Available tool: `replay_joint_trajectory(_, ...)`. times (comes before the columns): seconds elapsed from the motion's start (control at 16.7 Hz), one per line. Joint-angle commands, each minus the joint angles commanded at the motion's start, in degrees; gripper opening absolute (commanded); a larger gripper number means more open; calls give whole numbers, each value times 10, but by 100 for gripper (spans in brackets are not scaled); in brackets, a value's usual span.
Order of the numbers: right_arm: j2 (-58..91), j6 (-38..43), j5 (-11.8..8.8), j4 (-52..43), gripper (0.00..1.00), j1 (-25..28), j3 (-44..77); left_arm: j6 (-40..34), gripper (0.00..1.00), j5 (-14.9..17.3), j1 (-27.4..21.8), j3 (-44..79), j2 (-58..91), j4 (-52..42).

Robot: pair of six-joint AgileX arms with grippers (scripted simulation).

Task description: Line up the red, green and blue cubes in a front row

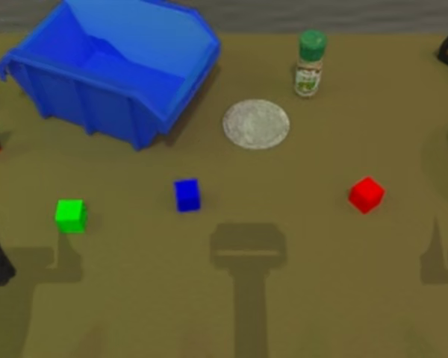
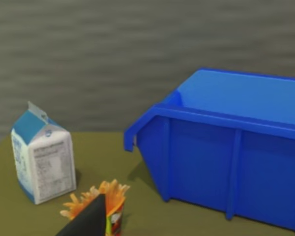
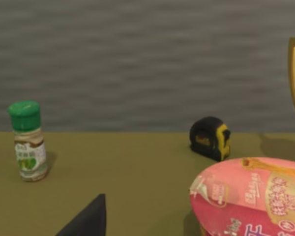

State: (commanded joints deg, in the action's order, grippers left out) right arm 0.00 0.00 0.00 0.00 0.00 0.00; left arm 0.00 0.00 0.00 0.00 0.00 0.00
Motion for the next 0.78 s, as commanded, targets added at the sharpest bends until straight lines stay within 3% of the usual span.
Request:
replay_joint_trajectory(0.42,89,-15,-2,-57,100,19,87,0,100,0,0,0,0,0)
replay_joint_trajectory(0.78,393,-57,0,-217,100,64,334,0,100,0,0,0,0,0)
